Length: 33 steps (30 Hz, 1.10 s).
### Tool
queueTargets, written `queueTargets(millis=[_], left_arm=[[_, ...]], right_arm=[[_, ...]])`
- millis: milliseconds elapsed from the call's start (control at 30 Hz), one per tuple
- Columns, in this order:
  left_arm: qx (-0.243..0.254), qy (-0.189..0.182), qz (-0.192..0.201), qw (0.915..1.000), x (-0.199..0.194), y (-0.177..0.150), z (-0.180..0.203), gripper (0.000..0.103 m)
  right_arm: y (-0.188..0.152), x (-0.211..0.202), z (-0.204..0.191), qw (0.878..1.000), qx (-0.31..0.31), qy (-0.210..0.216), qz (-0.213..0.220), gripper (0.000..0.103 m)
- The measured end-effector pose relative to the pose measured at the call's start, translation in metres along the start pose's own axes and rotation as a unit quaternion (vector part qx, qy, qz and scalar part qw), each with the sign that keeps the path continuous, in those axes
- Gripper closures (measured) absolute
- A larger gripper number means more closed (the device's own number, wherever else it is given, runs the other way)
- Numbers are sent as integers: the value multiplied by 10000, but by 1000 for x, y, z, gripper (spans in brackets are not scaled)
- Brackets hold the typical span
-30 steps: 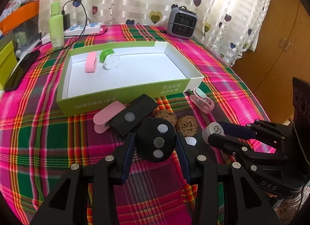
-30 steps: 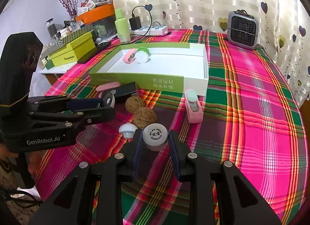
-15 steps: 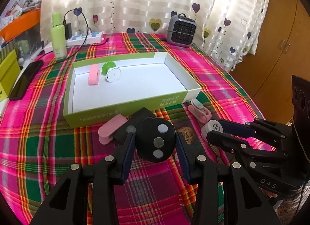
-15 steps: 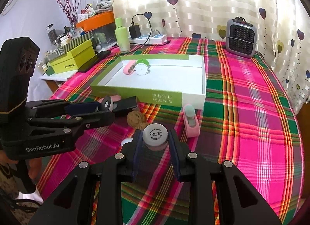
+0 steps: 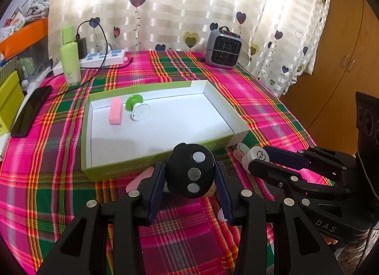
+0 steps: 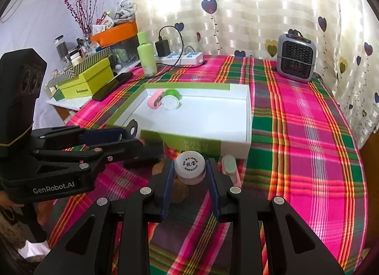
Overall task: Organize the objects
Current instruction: 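Lift and carry the black dotted object and white jar over the tray with both tools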
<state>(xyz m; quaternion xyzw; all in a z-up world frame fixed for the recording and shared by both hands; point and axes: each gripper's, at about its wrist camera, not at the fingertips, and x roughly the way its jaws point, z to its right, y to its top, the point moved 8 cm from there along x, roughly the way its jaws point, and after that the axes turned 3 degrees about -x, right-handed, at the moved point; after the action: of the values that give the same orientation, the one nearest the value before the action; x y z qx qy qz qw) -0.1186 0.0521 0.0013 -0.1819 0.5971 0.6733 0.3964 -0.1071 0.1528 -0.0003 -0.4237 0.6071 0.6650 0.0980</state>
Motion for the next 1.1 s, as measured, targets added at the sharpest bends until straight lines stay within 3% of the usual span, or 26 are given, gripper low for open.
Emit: queueTargets(millis=[1100], left_arm=[[-58,58,84,9999,63,74,-31,63]], right_arm=[[65,63,42,9998,47,-204,-54,74]])
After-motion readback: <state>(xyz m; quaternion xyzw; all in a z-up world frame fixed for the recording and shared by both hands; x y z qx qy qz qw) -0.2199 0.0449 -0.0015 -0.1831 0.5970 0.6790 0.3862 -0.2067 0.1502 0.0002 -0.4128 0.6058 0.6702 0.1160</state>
